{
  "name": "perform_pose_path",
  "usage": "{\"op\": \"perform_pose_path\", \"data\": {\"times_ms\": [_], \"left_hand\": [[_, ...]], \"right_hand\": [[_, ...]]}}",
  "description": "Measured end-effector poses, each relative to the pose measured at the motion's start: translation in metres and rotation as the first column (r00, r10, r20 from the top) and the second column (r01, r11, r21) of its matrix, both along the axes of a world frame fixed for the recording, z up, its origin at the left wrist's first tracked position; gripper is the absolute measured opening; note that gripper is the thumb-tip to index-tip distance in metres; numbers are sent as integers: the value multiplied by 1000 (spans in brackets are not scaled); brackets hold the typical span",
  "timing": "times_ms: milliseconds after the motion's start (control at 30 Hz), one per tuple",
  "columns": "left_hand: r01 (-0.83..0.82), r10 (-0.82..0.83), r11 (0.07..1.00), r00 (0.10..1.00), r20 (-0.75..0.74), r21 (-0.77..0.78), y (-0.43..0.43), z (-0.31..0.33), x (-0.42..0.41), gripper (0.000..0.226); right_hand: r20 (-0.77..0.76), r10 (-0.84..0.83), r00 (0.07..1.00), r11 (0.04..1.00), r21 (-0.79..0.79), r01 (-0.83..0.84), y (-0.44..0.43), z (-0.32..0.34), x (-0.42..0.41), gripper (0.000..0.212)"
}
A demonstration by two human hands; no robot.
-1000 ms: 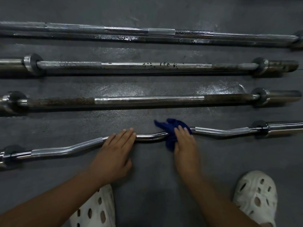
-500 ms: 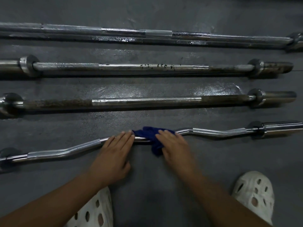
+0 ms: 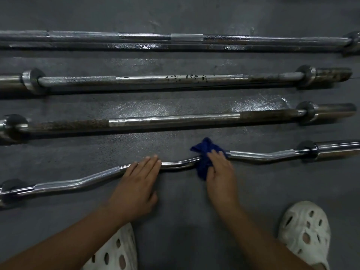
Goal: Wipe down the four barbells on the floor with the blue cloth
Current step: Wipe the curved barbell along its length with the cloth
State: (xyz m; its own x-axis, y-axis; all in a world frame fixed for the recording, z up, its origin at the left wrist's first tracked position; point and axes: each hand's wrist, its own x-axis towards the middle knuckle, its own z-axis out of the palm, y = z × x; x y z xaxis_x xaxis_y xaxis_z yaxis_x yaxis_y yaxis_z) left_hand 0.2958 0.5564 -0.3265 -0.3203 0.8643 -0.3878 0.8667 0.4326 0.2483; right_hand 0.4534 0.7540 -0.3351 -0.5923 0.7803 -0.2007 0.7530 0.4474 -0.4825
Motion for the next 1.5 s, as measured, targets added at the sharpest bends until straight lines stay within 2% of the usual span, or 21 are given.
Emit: {"op": "perform_pose_path", "data": {"times_ms": [100, 133, 167, 267, 300, 367, 433, 467, 567, 633, 700, 800, 933, 967, 1033, 1100, 1233, 1300, 1400, 1433, 1500], "left_hand": [[-5, 5, 1000, 1000, -8, 2, 2, 3, 1, 86], [-2, 2, 1000, 1000, -9, 2, 2, 3, 0, 86], [-3, 3, 1000, 1000, -8, 3, 0, 3, -2, 86], [-14, 14, 1000, 1000, -11, 7, -2, 1, -6, 85], [-12, 12, 1000, 1000, -8, 3, -2, 0, -6, 85], [-8, 8, 1000, 1000, 0, -1, 1, 0, -4, 86], [-3, 3, 1000, 1000, -1, 6, 2, 2, -3, 86], [-4, 4, 1000, 1000, 0, 8, 2, 3, -4, 86], [-13, 13, 1000, 1000, -6, 16, -3, 2, -8, 85], [-13, 13, 1000, 1000, -10, 2, -3, 1, -8, 85], [-11, 11, 1000, 1000, 0, -7, 0, 0, -5, 86], [-1, 1, 1000, 1000, -1, 10, 2, 1, -4, 86], [-23, 23, 1000, 1000, -17, 13, -5, 0, -10, 84], [-24, 24, 1000, 1000, -17, 5, -5, -2, -10, 85], [-21, 21, 1000, 1000, -11, -3, -5, -4, -8, 85], [-19, 19, 1000, 1000, -7, 0, -3, -5, -8, 85], [-20, 20, 1000, 1000, -7, 12, -3, -8, -9, 86], [-13, 13, 1000, 1000, -4, 7, 1, -9, -7, 86], [7, -7, 1000, 1000, -8, 15, 8, -8, -4, 87], [20, -20, 1000, 1000, -10, 17, 9, -7, -3, 87], [31, -31, 999, 999, -13, 27, 10, -7, -4, 86]], "right_hand": [[-45, 409, 911, 911, 73, -406, -14, -4, -5, 51], [-34, 452, 891, 889, 101, -447, -1, -6, -1, 50], [-12, 402, 916, 911, 110, -398, 15, -8, 5, 47], [32, -10, 999, 997, 72, 8, 28, -6, 16, 40], [38, -27, 999, 997, 69, 25, 18, -4, 10, 41], [25, 170, 985, 982, 83, -171, -7, -2, -2, 47], [25, 406, 913, 898, 175, -404, -3, -8, 2, 46], [36, 415, 909, 890, 193, -414, 13, -10, 8, 43], [115, 155, 981, 971, 165, -173, 50, -13, 26, 45], [151, 96, 984, 979, 166, -121, 33, -15, 18, 47], [113, 230, 967, 954, 171, -247, 3, -12, 3, 52], [106, 464, 879, 845, 245, -476, 12, -12, 8, 52], [158, 128, 979, 975, 158, -153, 43, -10, 21, 48], [153, 116, 981, 983, 126, -136, 35, -9, 15, 49], [112, 248, 962, 959, 110, -260, 20, -4, 6, 56], [121, 364, 923, 906, 186, -381, 27, -4, 12, 58], [174, 111, 978, 973, 183, -143, 48, -8, 27, 49], [132, 205, 970, 957, 179, -227, 22, -6, 13, 51], [99, 511, 854, 837, 171, -521, 4, -3, 5, 58], [112, 527, 842, 825, 170, -539, 16, -1, 8, 58], [176, 392, 903, 897, 145, -418, 43, 3, 16, 59]]}}
